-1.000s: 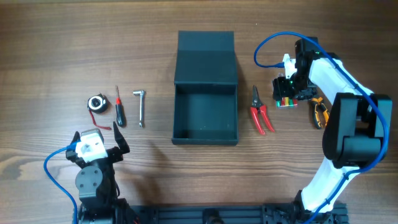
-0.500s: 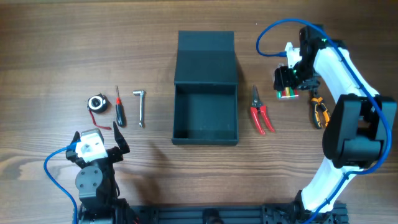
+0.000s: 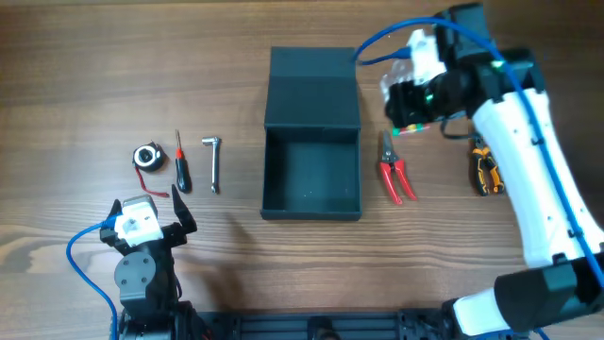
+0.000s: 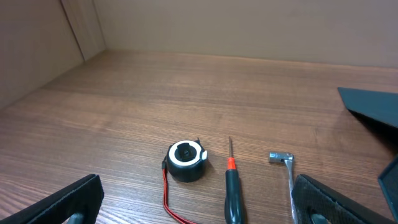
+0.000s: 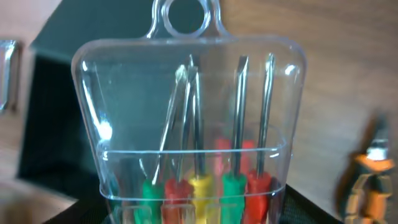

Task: Pack container
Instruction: 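Carry the screwdriver case left and lower it into the green box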

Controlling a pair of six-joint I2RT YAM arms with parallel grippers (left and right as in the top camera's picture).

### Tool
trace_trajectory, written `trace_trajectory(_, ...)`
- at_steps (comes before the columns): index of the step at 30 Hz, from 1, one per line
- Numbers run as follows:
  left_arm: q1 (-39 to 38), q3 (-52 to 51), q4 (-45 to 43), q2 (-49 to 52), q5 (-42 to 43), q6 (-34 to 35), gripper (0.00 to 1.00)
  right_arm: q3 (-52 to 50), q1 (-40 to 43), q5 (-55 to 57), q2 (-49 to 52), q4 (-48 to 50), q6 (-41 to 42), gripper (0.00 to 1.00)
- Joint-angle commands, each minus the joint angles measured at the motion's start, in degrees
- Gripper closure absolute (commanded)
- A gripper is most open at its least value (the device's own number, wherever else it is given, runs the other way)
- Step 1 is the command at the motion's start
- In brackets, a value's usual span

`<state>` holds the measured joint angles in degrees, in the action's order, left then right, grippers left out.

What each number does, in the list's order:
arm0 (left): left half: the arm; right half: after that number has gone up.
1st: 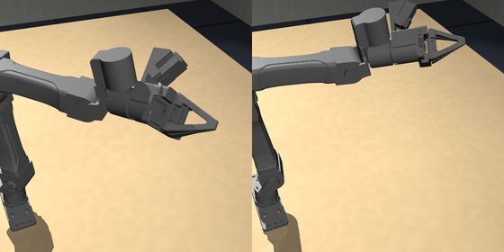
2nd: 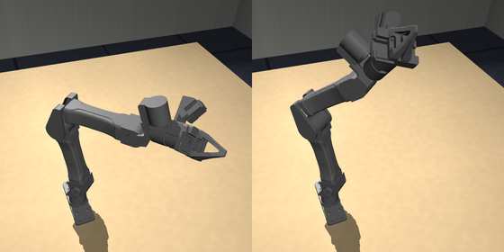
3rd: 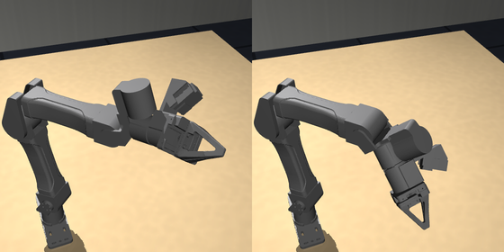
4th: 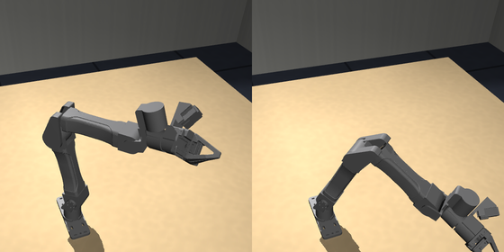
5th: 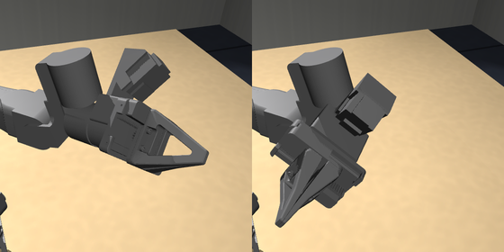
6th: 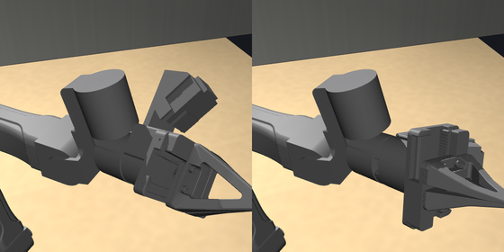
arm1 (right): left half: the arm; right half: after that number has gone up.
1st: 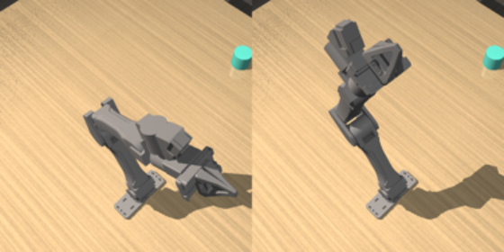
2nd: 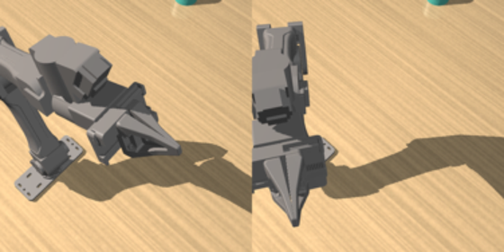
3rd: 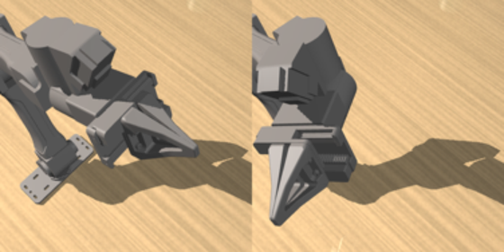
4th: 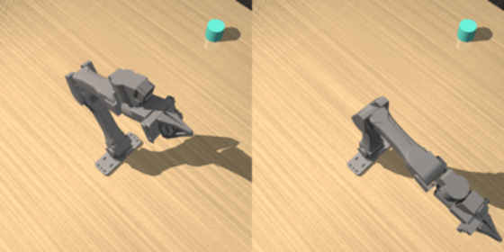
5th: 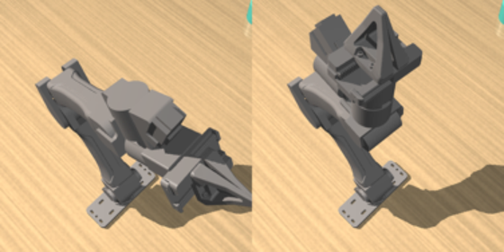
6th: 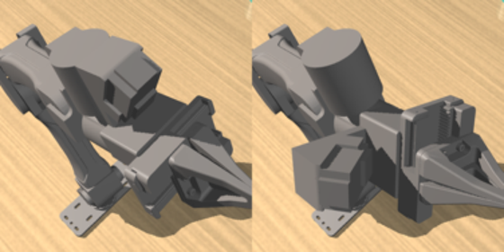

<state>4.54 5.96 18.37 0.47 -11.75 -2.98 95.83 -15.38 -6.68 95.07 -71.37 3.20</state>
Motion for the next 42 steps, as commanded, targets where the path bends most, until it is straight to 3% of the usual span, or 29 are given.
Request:
trace_trajectory(1,-0.3,-0.3,-0.2,-0.3,-0.3,-1.3,0.00,1.2,-7.8,-0.7,-0.8,-0.2,8.5,0.47)
trace_trajectory(10,-0.3,-0.3,-0.2,-0.3,-0.3,-1.3,0.00,-4.8,-25.4,4.3,-0.8,2.5,26.0,0.46)
trace_trajectory(17,-0.3,-0.3,-0.2,-0.3,-0.3,-1.3,0.00,-16.5,-25.5,4.9,-0.5,14.3,32.2,0.47)
trace_trajectory(27,-0.3,-0.3,-0.2,-0.3,-0.3,-1.3,0.00,-16.8,-25.0,8.5,10.6,16.1,34.4,0.46)
trace_trajectory(37,-0.3,-0.3,-0.2,-0.3,-0.3,-1.3,0.00,-22.1,-20.9,9.2,10.9,20.6,34.3,0.46)
trace_trajectory(42,-0.3,-0.3,-0.2,-0.3,-0.3,-1.3,0.00,-23.6,-20.9,9.2,10.9,22.4,34.2,0.35)
